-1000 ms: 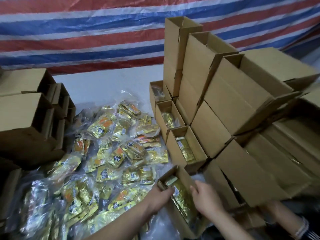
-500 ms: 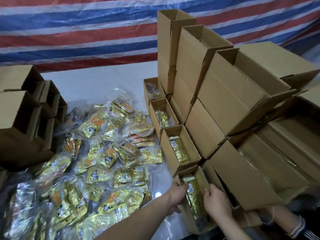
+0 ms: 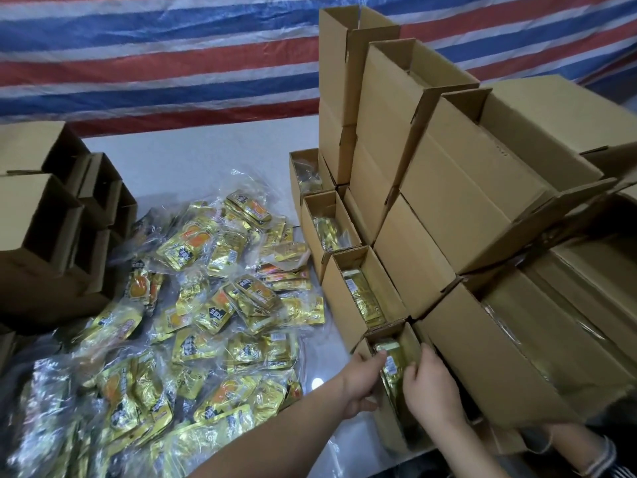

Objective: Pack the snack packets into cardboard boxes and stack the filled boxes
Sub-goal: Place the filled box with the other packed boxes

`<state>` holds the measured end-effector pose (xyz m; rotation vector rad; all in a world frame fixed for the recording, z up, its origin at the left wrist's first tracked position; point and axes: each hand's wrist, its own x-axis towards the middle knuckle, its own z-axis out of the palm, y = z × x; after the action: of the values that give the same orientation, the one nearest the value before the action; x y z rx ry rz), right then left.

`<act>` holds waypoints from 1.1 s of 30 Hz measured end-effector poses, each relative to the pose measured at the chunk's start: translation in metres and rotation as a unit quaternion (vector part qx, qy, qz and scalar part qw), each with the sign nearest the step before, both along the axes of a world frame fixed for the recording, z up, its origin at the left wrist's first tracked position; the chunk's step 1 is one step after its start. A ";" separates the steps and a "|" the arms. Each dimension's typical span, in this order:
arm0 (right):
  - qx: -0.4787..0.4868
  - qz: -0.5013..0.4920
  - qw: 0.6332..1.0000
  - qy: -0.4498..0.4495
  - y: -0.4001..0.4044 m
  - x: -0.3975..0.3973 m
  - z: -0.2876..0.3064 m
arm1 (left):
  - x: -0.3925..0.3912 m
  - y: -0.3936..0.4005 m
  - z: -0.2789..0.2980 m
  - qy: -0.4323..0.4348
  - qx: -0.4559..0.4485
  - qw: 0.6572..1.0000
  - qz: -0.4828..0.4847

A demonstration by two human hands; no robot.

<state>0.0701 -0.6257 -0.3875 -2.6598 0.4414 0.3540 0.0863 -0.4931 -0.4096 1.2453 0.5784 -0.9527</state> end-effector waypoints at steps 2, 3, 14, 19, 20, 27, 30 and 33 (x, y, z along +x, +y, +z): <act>0.010 0.022 0.998 -0.053 0.004 -0.003 0.005 | -0.001 0.006 -0.001 -0.002 -0.001 1.000 -0.003; 0.016 0.038 0.996 -0.082 0.006 -0.003 0.006 | -0.001 0.011 0.000 -0.005 -0.005 1.000 -0.003; 0.093 0.218 0.969 -0.071 0.120 0.041 0.015 | -0.015 0.161 0.037 -0.160 0.151 0.970 0.106; 0.171 0.310 0.935 -0.001 0.210 0.048 0.022 | -0.036 0.246 0.058 -0.210 0.273 0.927 0.147; 0.180 0.325 0.928 0.009 0.227 0.048 0.026 | -0.038 0.262 0.063 -0.215 0.300 0.917 0.153; 0.223 0.374 0.900 0.010 0.324 0.061 0.075 | -0.033 0.353 0.108 -0.279 0.444 0.829 0.196; 0.243 0.389 0.889 -0.020 0.365 0.076 0.100 | -0.015 0.396 0.144 -0.338 0.499 0.763 0.233; 0.244 0.412 0.876 -0.054 0.410 0.097 0.131 | 0.021 0.458 0.184 -0.343 0.558 0.709 0.263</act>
<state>0.1667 -0.2157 -0.2564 -2.2009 -0.7611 0.4747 0.1069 -0.0351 -0.2256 2.1670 0.8563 0.5375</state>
